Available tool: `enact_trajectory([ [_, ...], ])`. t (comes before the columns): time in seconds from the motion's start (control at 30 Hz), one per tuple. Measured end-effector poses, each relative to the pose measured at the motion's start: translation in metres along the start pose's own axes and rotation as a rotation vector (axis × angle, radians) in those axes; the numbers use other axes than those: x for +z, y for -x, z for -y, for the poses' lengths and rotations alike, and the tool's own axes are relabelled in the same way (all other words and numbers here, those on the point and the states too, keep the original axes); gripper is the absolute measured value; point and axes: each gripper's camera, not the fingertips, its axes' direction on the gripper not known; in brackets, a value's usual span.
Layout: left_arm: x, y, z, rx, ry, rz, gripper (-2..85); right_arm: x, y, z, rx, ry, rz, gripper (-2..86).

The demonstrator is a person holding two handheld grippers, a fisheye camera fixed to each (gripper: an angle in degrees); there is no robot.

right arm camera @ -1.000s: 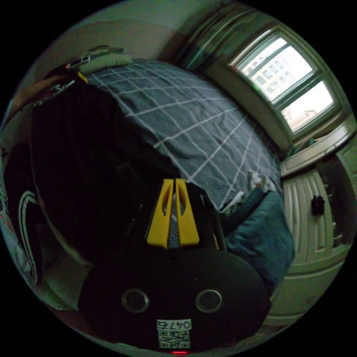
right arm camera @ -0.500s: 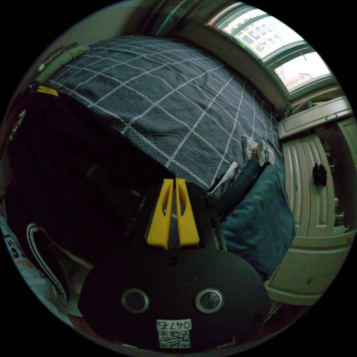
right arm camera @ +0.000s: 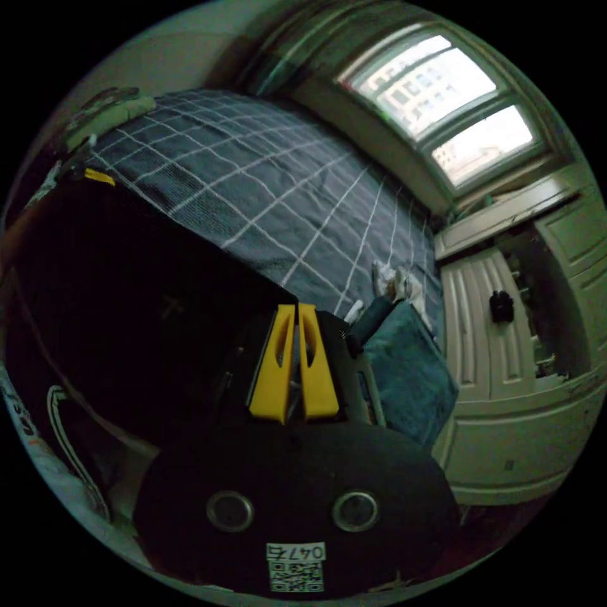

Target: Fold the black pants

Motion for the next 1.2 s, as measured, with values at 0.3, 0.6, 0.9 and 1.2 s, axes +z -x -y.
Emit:
enact_trajectory([
  [0.3,-0.01,-0.003,-0.03,-0.099,0.007,0.183,-0.9,0.148,-0.035,0.037,0.263,0.048,0.149,1.8],
  [0.6,-0.054,0.038,-0.099,-0.217,-0.094,0.096,-0.8,0.137,-0.007,-0.012,0.289,-0.058,0.022,9.0],
  [0.9,-0.15,0.016,-0.246,-0.106,-0.198,-0.212,-0.8,0.16,0.047,-0.061,0.158,0.018,0.131,10.8],
  [1.2,-0.143,0.043,-0.379,-0.231,-0.045,-0.317,-0.8,0.139,0.07,-0.076,-0.003,0.129,-0.086,0.1],
])
